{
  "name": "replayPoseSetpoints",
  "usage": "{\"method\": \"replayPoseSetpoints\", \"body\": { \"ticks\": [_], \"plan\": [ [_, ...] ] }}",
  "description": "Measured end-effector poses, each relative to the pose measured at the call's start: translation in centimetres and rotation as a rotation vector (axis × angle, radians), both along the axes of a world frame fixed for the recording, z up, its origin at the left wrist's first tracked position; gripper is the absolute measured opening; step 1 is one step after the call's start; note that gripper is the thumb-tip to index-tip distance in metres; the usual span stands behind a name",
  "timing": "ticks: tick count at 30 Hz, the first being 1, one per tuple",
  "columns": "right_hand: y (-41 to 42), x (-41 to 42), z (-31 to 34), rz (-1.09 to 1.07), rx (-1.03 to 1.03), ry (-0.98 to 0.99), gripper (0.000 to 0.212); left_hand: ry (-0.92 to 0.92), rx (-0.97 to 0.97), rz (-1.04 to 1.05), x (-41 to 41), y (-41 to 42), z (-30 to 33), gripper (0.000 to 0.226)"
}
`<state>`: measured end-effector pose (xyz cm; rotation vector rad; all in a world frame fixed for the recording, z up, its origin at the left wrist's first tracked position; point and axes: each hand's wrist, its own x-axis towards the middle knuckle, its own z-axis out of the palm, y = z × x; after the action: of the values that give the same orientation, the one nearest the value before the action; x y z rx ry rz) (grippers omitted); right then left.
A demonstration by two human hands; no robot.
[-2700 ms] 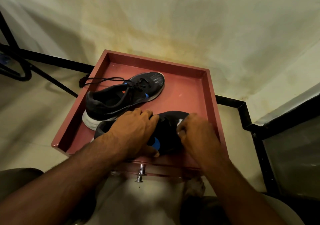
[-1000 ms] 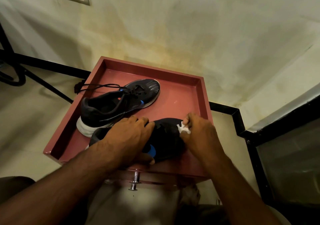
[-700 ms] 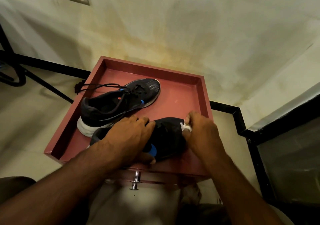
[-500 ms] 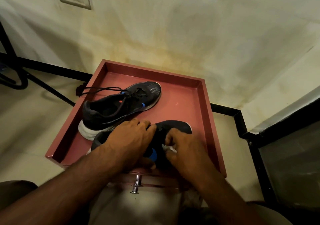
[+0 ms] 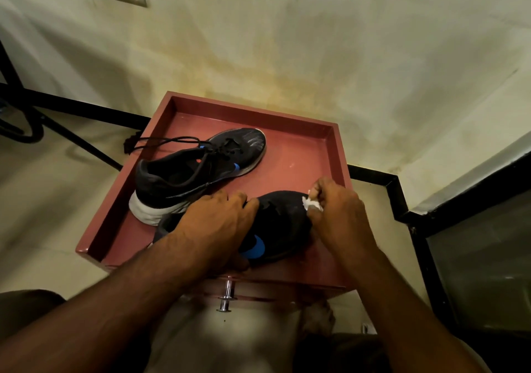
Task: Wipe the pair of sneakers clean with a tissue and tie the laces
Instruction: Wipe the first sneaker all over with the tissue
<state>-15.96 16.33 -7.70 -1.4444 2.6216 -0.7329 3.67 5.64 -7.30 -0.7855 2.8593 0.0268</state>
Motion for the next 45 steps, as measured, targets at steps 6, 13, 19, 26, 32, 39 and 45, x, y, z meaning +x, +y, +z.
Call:
{"method": "replayPoseSetpoints", "body": {
  "ticks": [6,13,19,26,32,39,45],
  "plan": [
    [-0.4,1.3,-1.6,0.084,-0.031,-0.021,0.008,0.024,-0.014,-0.027,0.2,0.1,-0.1,0.101],
    [-0.3,1.8,-1.7,0.134,0.044,-0.082,0.017,0.047,0.027,-0.025,0.3,-0.1,-0.1,0.094],
    [-0.7,0.4,-1.2,0.069,-0.031,-0.065,0.012,0.001,-0.002,-0.028,-0.1,0.6,0.3,0.092],
    [-1.5,1.6,-1.6,0.081,-0.073,-0.276,0.014,-0.036,-0.088,-0.046,-0.4,1.8,0.1,0.074],
    [-1.4,0.2,-0.6,0.043,-0.008,-0.078,0.013,0.029,-0.026,-0.031,0.0,0.9,0.0,0.092],
    [0.3,0.5,-0.8,0.177,0.127,-0.035,0.018,0.084,0.006,-0.012,0.1,0.2,0.0,0.096],
    [0.2,1.5,-0.1,0.255,0.199,0.003,0.015,0.085,0.001,-0.010,-0.1,0.1,-0.3,0.097]
  ]
}}
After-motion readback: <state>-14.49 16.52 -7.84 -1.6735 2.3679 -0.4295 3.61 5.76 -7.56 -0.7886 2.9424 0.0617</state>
